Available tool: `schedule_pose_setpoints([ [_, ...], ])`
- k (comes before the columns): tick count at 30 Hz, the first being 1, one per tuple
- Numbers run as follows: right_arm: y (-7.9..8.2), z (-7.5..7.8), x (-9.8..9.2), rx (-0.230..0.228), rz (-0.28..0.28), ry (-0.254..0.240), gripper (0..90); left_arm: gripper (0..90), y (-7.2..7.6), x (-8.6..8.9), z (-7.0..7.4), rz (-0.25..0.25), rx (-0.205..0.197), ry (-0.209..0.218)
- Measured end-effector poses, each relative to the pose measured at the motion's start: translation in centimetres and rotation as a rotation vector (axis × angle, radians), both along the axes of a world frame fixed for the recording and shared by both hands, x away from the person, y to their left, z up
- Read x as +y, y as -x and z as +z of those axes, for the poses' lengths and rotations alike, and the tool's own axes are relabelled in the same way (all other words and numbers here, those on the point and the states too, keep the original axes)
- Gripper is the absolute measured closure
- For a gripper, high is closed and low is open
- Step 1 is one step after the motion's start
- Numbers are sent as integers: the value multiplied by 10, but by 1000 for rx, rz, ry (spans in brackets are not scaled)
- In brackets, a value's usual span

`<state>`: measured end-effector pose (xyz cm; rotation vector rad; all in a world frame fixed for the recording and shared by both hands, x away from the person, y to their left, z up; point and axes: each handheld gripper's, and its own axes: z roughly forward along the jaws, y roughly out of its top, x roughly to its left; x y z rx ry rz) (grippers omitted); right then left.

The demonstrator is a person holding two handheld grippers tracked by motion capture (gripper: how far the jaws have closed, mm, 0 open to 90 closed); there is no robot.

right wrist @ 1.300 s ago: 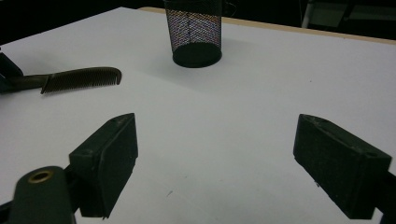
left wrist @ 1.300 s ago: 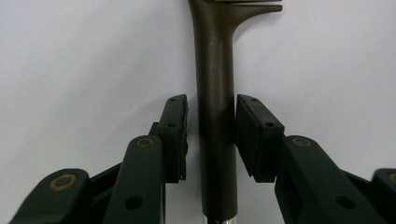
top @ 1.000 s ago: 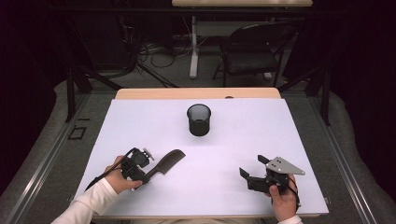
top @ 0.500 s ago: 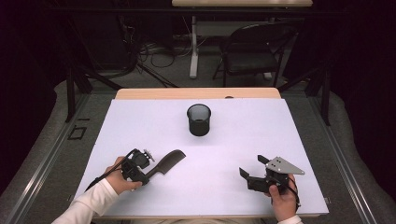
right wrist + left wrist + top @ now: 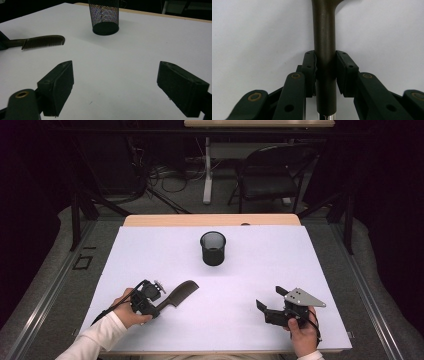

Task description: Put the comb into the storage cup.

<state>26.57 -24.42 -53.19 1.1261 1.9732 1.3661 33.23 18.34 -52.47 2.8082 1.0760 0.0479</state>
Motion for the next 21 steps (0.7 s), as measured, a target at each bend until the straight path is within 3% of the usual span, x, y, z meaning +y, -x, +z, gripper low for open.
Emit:
schedule_pose_setpoints([
  [21,0,0,0,3,2,7,141,723,-1,2,0,39,10,20],
])
